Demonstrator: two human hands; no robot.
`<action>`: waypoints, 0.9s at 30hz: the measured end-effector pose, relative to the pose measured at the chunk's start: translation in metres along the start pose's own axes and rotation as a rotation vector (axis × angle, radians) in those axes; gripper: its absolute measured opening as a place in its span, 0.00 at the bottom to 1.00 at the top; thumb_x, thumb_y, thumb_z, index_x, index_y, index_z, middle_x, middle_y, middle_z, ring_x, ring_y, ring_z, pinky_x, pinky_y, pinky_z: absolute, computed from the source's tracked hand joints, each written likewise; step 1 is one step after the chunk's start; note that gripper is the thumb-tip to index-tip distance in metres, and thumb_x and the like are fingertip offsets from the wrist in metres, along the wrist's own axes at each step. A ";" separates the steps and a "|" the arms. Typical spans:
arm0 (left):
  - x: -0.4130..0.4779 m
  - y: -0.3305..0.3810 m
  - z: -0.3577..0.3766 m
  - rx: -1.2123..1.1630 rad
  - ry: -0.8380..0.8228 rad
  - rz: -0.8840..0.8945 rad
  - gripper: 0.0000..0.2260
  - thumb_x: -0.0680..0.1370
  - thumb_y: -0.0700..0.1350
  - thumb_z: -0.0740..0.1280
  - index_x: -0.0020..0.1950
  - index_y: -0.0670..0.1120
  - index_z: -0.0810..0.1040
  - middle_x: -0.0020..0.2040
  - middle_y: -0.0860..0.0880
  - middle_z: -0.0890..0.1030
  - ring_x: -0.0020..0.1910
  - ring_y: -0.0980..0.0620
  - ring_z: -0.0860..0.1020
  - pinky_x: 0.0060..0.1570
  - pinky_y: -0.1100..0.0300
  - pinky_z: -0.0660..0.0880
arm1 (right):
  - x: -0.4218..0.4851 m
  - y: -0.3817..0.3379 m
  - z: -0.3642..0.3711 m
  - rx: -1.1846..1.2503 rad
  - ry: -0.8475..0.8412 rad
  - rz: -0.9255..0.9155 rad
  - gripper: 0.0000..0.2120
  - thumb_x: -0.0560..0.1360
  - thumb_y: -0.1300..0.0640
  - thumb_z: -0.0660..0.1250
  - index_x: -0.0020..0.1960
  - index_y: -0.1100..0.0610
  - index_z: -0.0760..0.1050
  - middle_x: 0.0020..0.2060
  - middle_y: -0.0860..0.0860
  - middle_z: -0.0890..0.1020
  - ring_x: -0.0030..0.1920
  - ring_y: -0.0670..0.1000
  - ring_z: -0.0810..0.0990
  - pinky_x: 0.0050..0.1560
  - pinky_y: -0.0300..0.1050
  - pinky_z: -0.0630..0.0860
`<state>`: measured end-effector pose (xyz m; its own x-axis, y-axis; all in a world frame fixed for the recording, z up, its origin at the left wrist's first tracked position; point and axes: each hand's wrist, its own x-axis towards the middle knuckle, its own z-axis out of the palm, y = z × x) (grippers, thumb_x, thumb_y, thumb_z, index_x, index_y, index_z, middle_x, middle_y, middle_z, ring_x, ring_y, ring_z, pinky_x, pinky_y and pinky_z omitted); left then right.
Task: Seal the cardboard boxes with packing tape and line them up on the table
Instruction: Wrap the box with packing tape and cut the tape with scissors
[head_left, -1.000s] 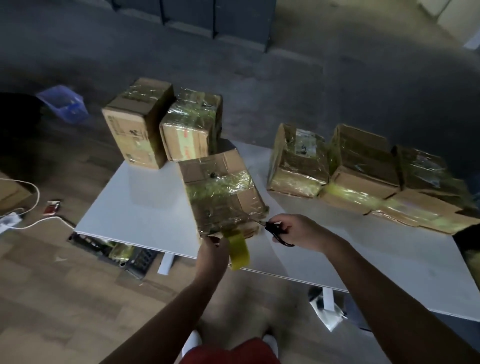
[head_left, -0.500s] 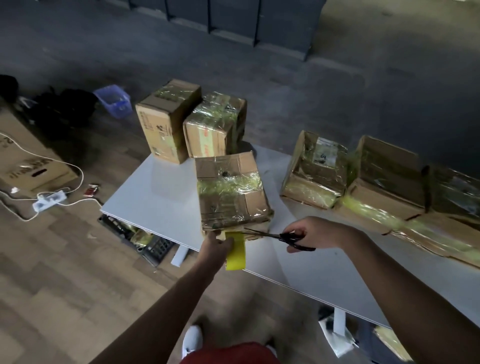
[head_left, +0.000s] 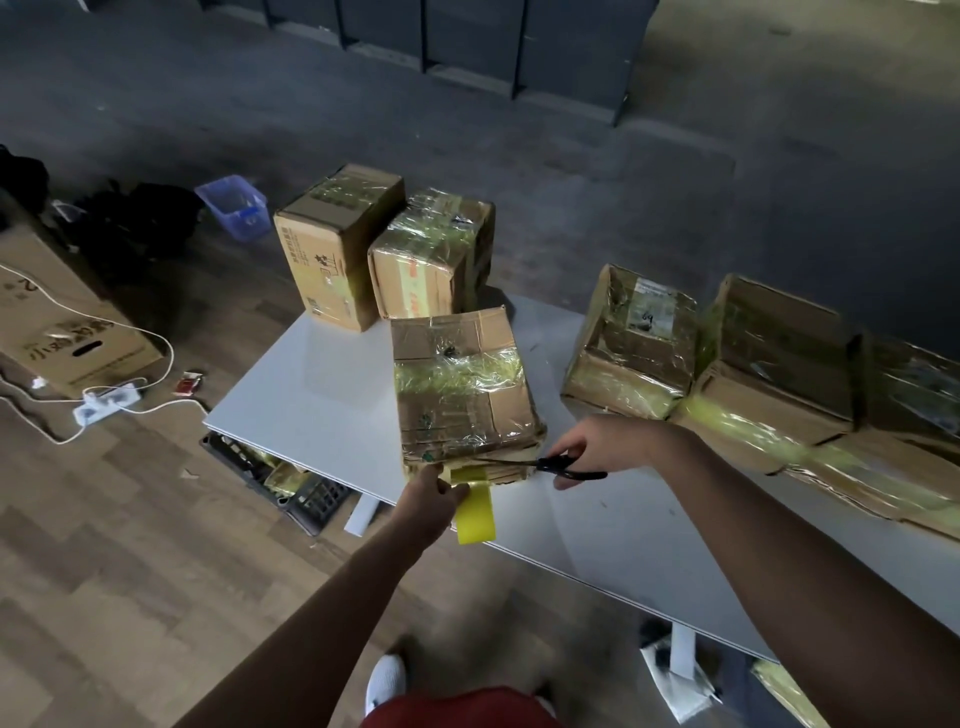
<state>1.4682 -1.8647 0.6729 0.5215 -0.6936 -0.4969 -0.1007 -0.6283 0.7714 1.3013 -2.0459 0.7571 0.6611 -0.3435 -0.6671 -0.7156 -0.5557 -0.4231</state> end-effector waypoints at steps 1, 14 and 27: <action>0.001 0.001 -0.002 -0.014 -0.008 -0.008 0.21 0.77 0.42 0.69 0.68 0.37 0.70 0.39 0.48 0.74 0.40 0.46 0.75 0.50 0.45 0.78 | 0.001 0.000 -0.003 0.019 -0.007 -0.004 0.10 0.71 0.43 0.71 0.52 0.38 0.80 0.45 0.45 0.83 0.40 0.45 0.77 0.42 0.40 0.71; 0.007 -0.003 -0.007 -0.006 -0.075 -0.036 0.15 0.78 0.41 0.68 0.61 0.35 0.72 0.41 0.44 0.76 0.36 0.49 0.75 0.44 0.50 0.77 | 0.028 -0.012 -0.002 -0.035 -0.055 0.015 0.14 0.70 0.42 0.72 0.54 0.40 0.80 0.46 0.47 0.83 0.39 0.46 0.76 0.41 0.41 0.71; 0.009 -0.007 -0.009 -0.006 -0.124 -0.004 0.14 0.78 0.40 0.68 0.61 0.37 0.73 0.42 0.42 0.76 0.35 0.50 0.74 0.36 0.56 0.74 | 0.032 -0.016 -0.008 -0.005 -0.091 -0.019 0.14 0.71 0.46 0.73 0.55 0.45 0.81 0.37 0.45 0.81 0.30 0.42 0.74 0.39 0.35 0.71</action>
<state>1.4810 -1.8638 0.6664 0.4130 -0.7295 -0.5452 -0.0933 -0.6293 0.7715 1.3359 -2.0538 0.7471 0.6509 -0.2626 -0.7123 -0.7019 -0.5656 -0.4329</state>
